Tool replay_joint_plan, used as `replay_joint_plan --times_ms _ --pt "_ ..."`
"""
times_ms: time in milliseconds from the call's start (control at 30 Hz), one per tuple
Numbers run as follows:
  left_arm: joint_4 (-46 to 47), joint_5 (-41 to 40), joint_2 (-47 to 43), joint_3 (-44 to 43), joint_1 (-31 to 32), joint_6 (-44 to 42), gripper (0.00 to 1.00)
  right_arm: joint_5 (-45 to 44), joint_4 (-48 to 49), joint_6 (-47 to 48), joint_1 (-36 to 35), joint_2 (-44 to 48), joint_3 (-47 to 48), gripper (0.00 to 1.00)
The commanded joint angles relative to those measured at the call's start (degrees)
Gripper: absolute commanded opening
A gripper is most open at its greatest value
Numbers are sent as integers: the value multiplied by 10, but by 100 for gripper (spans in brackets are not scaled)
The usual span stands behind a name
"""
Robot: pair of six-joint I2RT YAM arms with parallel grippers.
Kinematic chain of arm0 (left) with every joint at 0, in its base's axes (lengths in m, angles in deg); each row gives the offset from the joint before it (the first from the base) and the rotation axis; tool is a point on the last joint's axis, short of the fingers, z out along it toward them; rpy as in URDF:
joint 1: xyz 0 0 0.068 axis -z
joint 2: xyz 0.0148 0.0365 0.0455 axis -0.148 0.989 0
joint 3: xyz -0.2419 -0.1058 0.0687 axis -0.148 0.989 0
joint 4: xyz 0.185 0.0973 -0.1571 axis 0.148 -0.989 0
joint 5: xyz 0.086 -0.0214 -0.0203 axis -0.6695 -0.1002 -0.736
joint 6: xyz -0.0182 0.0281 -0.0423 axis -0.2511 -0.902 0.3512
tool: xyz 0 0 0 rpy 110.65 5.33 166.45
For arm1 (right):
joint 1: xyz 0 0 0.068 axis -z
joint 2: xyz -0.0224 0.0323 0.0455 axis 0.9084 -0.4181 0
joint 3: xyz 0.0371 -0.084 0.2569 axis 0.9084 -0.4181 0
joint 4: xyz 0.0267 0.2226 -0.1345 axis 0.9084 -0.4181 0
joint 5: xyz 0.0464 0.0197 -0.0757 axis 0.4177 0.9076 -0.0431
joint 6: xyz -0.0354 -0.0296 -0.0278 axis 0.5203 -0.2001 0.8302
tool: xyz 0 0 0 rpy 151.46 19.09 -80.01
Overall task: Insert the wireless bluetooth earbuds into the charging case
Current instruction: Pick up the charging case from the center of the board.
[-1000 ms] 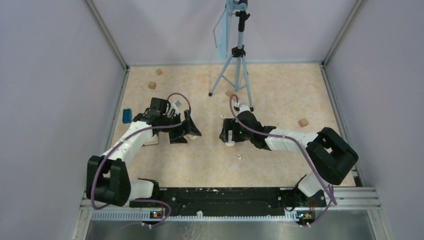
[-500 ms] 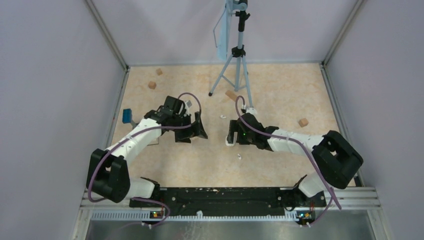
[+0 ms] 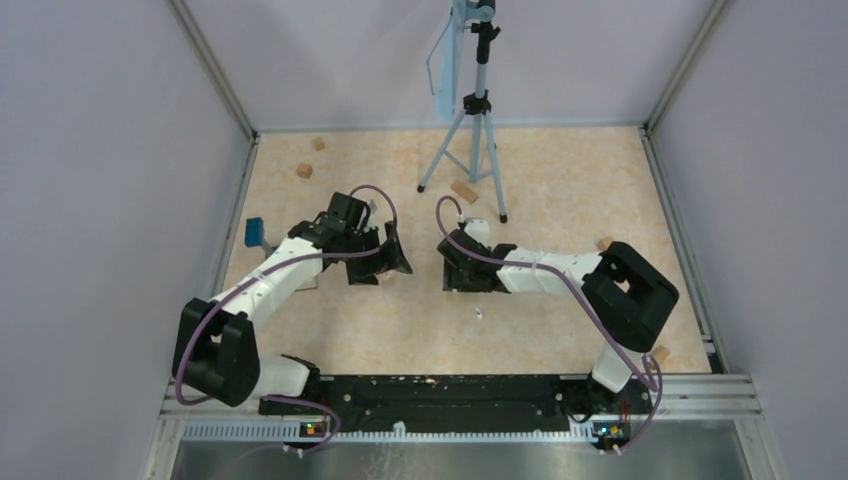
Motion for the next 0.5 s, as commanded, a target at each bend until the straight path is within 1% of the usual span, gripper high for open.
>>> replay_joint_plan --times_ms 0,33,100,133,167,267,367,467 --pt "20 -37 -28 9 0 45 93 -33 -15 -14 -6 -19 24 54" --pt "20 -30 -25 7 0 44 93 -35 -16 -13 -6 -20 25 54" --pt "15 -9 -15 -3 0 37 98 -35 -13 -5 -7 -21 25 53" --pt "15 3 -8 -8 1 31 99 -30 -9 4 -6 -20 24 50" --pt "18 24 0 -14 0 27 99 -24 -2 12 -7 -19 22 45" --pt "47 89 11 -18 0 36 99 7 36 36 -7 8 2 40" --pt "116 161 14 5 -1 84 99 40 115 56 -6 58 -47 39" --pt "226 226 26 46 0 138 99 76 200 83 -7 114 -109 42"
